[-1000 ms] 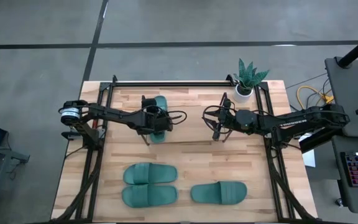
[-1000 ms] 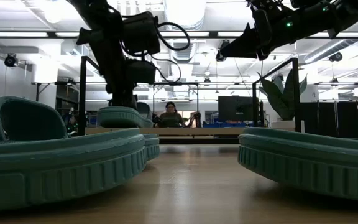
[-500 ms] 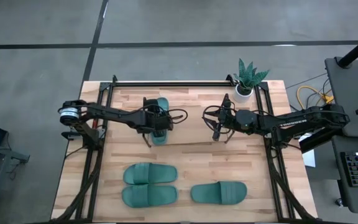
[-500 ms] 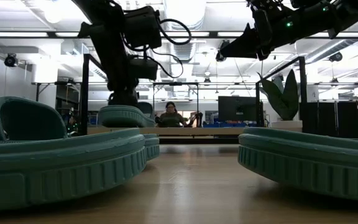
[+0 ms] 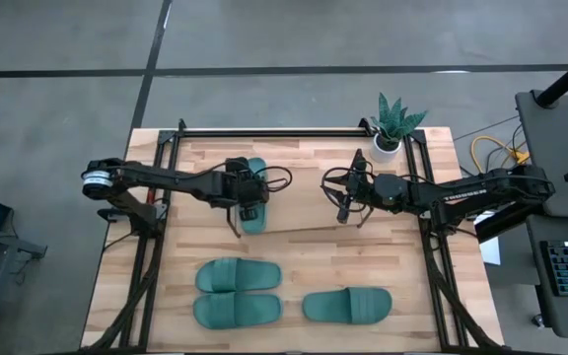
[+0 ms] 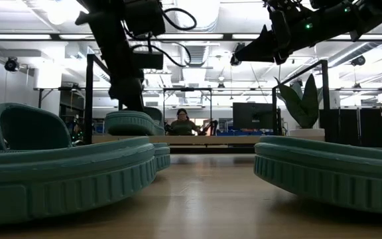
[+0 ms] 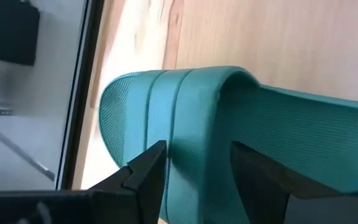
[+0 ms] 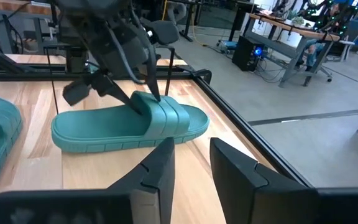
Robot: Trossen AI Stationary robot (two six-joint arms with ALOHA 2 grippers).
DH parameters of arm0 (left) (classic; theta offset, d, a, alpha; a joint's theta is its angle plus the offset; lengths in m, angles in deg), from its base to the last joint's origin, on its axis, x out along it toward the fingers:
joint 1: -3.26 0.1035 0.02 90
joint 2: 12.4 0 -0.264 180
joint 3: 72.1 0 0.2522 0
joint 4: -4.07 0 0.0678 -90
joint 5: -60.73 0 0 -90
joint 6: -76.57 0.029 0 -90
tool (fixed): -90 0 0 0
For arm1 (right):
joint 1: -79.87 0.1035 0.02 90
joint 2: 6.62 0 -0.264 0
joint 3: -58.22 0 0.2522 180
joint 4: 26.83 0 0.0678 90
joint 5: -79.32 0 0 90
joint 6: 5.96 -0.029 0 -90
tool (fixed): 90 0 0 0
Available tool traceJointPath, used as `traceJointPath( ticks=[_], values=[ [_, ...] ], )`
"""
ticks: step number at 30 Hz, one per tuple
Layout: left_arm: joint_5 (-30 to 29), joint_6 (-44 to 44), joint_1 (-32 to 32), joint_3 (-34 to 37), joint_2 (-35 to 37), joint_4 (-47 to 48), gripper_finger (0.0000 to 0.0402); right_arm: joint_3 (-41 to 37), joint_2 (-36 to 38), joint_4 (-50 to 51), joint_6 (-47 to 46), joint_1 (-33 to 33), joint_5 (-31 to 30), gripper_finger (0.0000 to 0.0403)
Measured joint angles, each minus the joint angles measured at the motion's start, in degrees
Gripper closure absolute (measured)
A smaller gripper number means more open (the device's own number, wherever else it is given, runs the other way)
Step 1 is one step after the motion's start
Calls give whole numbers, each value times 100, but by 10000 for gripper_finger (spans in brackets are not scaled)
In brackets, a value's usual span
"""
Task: Pick and place slides into the shelf
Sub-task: Put the green slipper on the shelf
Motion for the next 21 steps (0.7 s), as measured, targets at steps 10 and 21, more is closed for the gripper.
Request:
traceJointPath(
  ticks=[10, 21],
  values=[
    [559, 9, 0, 4, 343, 101, 240, -2, 0, 2, 2, 2, 0, 314],
    [1805, 5, -26, 9, 809, 67, 239, -2, 0, 0, 2, 0, 0, 321]
  ],
)
